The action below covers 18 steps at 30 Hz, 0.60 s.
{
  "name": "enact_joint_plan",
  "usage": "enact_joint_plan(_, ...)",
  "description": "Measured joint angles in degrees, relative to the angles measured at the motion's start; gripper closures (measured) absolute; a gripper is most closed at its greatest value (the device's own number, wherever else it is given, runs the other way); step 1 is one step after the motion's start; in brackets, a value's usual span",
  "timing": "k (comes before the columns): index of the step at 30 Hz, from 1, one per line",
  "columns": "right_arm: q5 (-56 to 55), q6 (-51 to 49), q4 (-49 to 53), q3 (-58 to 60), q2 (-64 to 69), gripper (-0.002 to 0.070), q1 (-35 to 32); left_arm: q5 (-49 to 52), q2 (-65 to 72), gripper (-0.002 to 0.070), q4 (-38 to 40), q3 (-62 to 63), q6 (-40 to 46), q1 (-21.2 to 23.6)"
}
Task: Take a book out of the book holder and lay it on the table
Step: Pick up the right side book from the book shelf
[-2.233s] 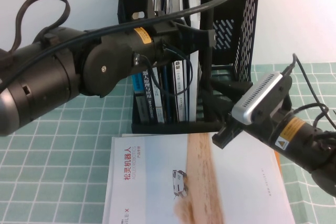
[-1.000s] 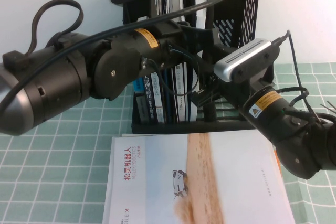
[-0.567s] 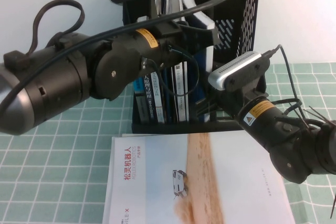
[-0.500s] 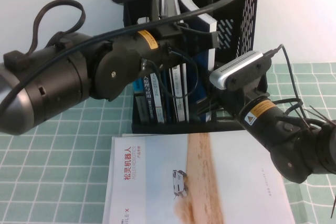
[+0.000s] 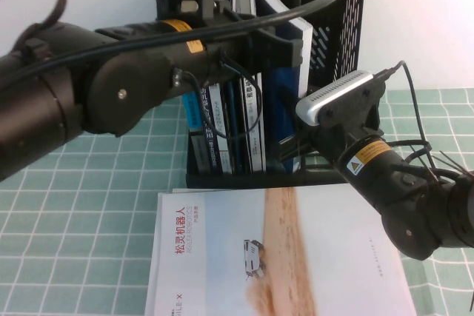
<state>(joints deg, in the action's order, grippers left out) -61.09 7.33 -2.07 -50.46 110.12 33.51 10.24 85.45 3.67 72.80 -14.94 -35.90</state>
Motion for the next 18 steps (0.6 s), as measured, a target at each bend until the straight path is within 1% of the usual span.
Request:
enact_joint_plan(11,3.2,11.4,-3.6,0.3,-3.5,0.0545,4.1,0.8,-2.0,0.0678,-1.0,0.0,2.6,0.0)
enact_joint_plan(18,3.5,12.8,-7.0,0.4,-5.6,0.0545,4.4,0.1,-2.0,0.0678,-2.3,0.0,2.7,0.0)
